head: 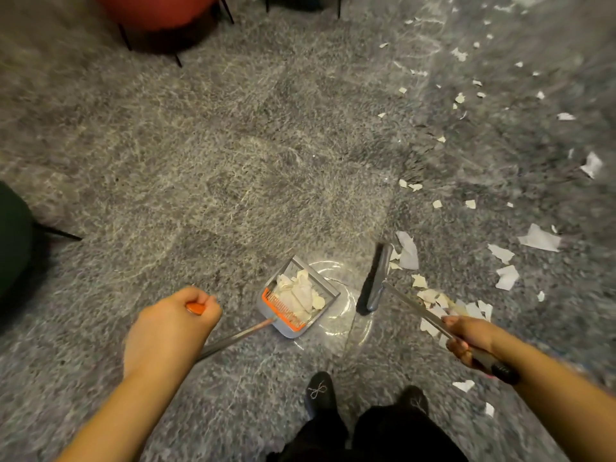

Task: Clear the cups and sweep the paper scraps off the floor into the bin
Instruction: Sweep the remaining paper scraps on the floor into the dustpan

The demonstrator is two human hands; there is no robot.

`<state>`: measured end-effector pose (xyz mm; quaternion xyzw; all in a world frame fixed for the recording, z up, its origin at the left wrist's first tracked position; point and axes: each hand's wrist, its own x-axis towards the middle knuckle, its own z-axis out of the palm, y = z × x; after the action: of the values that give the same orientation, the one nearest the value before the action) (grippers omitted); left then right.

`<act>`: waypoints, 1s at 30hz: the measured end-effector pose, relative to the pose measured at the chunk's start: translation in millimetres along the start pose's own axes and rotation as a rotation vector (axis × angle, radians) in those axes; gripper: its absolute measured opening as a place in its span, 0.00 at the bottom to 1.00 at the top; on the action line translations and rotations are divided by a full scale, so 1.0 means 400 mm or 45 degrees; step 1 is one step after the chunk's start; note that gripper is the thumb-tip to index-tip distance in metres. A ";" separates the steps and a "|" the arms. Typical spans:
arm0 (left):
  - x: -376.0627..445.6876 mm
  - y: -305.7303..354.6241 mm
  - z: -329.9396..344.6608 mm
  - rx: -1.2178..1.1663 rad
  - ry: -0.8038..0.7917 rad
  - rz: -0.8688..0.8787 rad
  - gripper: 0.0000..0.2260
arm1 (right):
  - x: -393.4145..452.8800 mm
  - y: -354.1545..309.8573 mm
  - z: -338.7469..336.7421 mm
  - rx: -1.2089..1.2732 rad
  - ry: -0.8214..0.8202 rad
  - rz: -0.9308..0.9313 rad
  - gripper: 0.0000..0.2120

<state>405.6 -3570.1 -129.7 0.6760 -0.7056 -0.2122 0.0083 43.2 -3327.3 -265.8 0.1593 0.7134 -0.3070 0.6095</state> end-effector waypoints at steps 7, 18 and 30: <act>0.005 0.124 0.043 -0.033 -0.038 0.153 0.13 | -0.031 0.016 -0.066 0.103 0.011 -0.103 0.11; 0.019 0.416 0.141 0.159 -0.205 0.511 0.10 | -0.131 0.008 -0.226 0.196 0.213 -0.297 0.10; 0.016 0.846 0.307 0.436 -0.284 0.885 0.08 | -0.146 -0.013 -0.515 0.251 0.343 -0.318 0.12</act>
<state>46.8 -3542.3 -137.9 0.3616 -0.9139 -0.1481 -0.1100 -106.9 -3192.3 -193.8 0.1682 0.7691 -0.4243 0.4473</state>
